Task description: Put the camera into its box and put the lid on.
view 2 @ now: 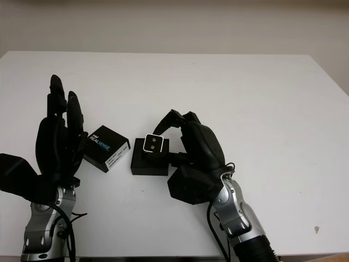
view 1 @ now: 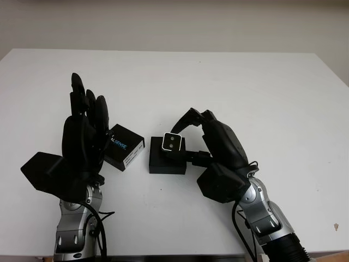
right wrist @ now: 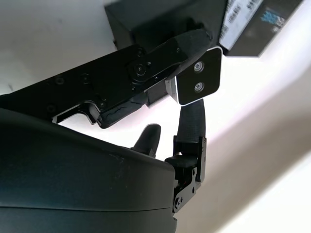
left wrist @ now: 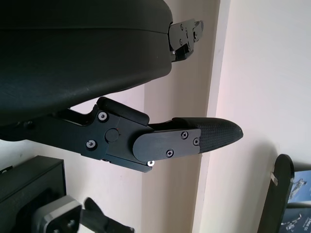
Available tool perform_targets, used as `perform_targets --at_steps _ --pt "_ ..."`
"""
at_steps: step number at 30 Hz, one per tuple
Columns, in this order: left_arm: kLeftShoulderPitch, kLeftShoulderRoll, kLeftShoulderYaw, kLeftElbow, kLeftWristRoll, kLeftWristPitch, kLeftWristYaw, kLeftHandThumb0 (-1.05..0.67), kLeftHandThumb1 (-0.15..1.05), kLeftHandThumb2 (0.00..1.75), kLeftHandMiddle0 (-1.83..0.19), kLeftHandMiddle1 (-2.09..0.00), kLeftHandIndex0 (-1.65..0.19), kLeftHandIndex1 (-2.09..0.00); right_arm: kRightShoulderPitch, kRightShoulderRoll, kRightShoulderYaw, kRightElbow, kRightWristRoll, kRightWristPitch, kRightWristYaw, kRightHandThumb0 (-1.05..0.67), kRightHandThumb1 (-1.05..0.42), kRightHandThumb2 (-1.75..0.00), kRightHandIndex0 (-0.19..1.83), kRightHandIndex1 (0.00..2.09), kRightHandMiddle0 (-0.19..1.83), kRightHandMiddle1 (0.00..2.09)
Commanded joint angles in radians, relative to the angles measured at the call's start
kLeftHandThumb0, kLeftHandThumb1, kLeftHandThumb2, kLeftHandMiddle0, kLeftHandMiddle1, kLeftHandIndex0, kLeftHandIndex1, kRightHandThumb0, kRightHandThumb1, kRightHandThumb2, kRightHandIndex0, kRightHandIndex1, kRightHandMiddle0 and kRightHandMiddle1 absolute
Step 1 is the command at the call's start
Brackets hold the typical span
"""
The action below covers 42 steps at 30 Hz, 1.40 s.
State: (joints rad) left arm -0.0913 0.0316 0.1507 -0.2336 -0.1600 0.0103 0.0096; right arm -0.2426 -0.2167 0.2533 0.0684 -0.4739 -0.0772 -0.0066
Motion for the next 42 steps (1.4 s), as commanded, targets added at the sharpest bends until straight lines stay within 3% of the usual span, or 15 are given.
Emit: perform_targets --at_steps 1,15,42 --pt "-0.016 0.001 -0.006 -0.007 0.006 0.001 0.002 -0.71 1.05 0.49 0.19 0.00 0.19 0.00 -0.025 0.001 -0.023 -0.027 0.032 0.022 0.031 -0.35 -0.97 -0.05 0.12 0.78 0.33 1.63" --pt "-0.012 0.007 -0.006 -0.004 0.011 0.005 -0.002 -0.71 1.05 0.50 0.19 0.00 0.19 0.00 -0.080 0.003 -0.085 -0.013 0.247 0.186 0.258 -0.39 -0.98 -0.05 0.20 0.31 0.32 1.61" --pt "-0.010 0.005 -0.009 -0.004 0.012 0.008 0.001 -0.71 1.05 0.51 0.19 0.00 0.19 0.00 -0.054 0.061 -0.063 0.022 0.280 0.146 0.210 -0.39 -0.99 -0.06 0.24 0.23 0.24 1.72"
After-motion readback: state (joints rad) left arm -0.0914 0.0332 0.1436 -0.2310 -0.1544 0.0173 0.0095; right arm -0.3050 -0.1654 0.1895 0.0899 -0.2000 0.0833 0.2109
